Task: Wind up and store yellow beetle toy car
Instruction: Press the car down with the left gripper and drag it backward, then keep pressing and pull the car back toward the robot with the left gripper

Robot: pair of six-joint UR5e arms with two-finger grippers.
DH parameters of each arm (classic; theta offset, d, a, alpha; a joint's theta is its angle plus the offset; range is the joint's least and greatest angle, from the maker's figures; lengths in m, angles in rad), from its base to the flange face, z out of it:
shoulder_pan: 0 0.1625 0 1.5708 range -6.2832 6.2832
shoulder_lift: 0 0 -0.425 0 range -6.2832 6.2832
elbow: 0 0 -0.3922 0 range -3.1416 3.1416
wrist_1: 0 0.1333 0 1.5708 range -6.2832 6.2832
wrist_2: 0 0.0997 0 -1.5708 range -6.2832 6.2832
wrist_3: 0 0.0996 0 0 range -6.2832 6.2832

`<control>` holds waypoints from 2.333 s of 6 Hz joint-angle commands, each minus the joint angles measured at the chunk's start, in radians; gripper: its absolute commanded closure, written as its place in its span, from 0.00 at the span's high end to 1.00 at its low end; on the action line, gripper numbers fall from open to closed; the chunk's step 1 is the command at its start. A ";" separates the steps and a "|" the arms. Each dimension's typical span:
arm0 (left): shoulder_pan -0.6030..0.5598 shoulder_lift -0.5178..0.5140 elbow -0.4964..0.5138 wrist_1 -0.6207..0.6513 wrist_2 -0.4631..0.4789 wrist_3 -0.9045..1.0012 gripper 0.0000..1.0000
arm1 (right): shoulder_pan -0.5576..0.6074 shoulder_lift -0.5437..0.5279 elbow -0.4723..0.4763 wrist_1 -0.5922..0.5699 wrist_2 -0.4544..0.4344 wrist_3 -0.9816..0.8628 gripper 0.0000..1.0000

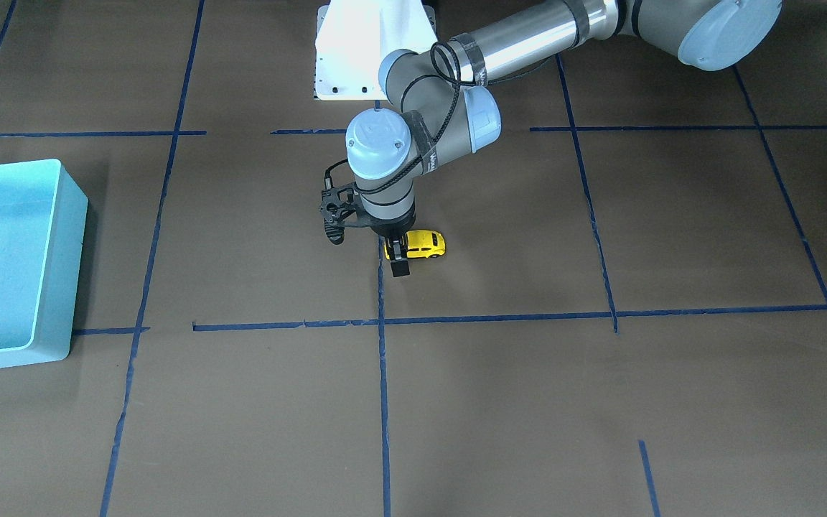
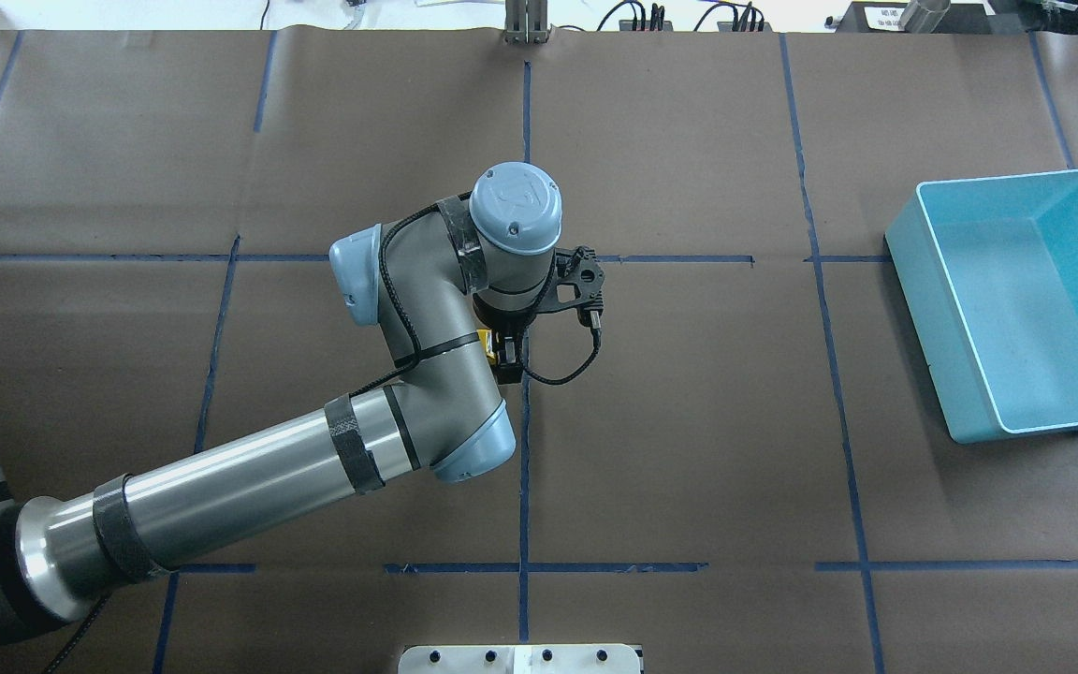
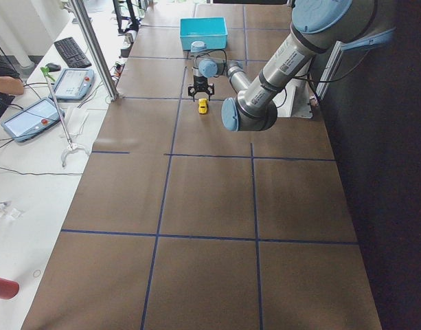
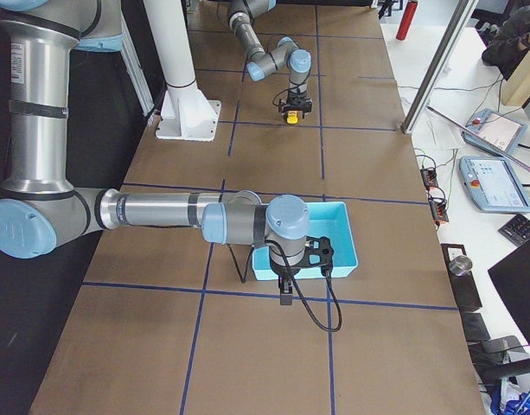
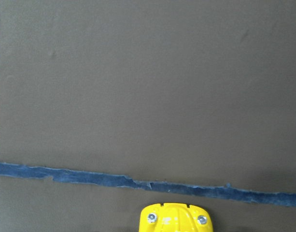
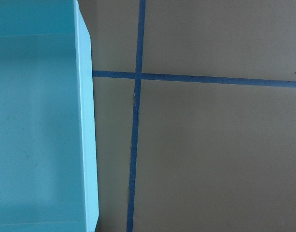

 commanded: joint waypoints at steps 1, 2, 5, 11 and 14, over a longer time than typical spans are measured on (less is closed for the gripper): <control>0.004 -0.011 0.013 0.000 0.000 0.000 0.86 | 0.000 -0.007 0.008 0.000 0.000 0.000 1.00; 0.007 -0.012 0.013 0.000 0.000 -0.001 0.82 | 0.000 -0.007 0.006 0.000 0.000 0.000 1.00; 0.009 -0.017 0.024 0.003 0.001 -0.006 0.65 | 0.000 -0.007 0.000 0.002 -0.001 0.000 1.00; 0.009 -0.032 -0.023 0.015 0.000 -0.004 0.19 | 0.000 -0.017 0.006 0.002 0.003 0.000 1.00; 0.053 -0.012 -0.066 -0.196 -0.015 -0.017 0.17 | 0.000 -0.016 0.002 0.002 -0.001 0.000 1.00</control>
